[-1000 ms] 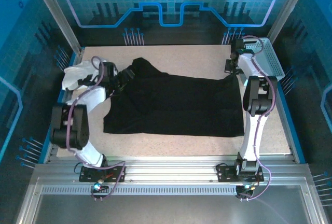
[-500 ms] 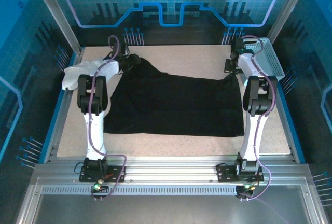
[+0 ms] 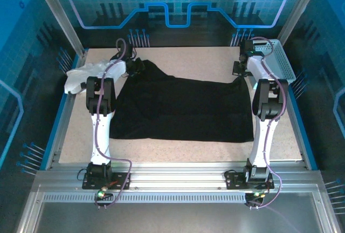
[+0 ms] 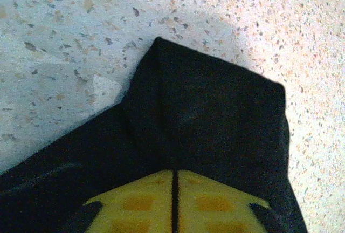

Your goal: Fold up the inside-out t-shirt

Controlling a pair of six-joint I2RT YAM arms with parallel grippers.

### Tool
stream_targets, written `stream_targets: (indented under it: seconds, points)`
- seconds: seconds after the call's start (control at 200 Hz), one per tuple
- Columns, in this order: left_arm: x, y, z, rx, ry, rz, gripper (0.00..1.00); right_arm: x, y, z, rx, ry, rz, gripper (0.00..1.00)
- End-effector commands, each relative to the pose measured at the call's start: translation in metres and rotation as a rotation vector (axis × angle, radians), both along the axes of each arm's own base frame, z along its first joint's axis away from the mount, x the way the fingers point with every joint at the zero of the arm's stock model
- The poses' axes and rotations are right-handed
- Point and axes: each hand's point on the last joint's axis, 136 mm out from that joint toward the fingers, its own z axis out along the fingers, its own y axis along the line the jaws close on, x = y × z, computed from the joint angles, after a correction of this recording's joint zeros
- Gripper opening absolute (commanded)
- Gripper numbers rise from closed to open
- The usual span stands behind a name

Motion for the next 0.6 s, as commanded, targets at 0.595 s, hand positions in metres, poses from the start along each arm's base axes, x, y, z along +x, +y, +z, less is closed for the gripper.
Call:
stream_targets:
  seconds: [0.595]
  points:
    - [-0.001,0.001,0.073,-0.026,-0.160,-0.054,0.31,-0.002,-0.003,0.006,0.009,-0.017,0.019,0.00]
